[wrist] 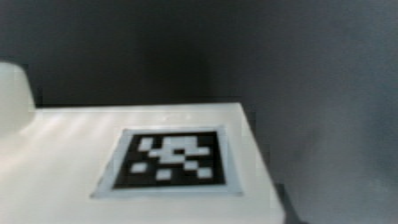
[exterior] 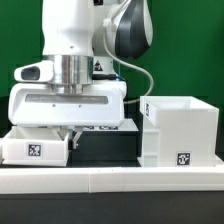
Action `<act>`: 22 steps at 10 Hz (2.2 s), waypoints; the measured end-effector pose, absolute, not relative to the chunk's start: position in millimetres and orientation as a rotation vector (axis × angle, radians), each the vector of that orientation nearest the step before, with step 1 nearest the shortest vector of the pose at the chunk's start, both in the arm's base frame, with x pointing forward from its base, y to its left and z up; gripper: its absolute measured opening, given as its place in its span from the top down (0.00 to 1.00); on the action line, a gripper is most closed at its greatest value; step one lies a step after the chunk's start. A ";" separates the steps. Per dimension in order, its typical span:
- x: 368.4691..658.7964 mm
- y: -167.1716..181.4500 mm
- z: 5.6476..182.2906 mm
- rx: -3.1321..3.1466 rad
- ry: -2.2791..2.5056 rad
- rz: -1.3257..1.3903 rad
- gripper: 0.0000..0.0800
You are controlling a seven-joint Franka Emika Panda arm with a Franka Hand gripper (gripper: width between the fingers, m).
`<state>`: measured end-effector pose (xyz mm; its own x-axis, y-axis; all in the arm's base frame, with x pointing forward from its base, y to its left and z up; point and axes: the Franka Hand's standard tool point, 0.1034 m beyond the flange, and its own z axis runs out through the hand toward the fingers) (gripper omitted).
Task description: Assemble drawer
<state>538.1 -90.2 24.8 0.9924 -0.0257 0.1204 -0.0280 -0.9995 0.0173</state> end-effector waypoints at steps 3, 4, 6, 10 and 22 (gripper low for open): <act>534.8 -93.5 38.1 3.112 0.048 0.208 0.95; 534.4 -92.9 36.3 3.112 0.046 0.204 0.95; 534.2 -94.6 35.8 3.087 0.266 0.195 0.95; 534.5 -92.6 35.7 2.867 0.994 0.189 0.95; 529.2 -79.5 33.2 2.297 1.931 0.019 0.95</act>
Offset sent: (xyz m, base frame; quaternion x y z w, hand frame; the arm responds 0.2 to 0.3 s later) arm 0.0000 0.0000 0.0000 0.0000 0.0000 0.0000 1.0000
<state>529.2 -79.5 33.2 0.1760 0.9811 -0.0807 0.9793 -0.1662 0.1159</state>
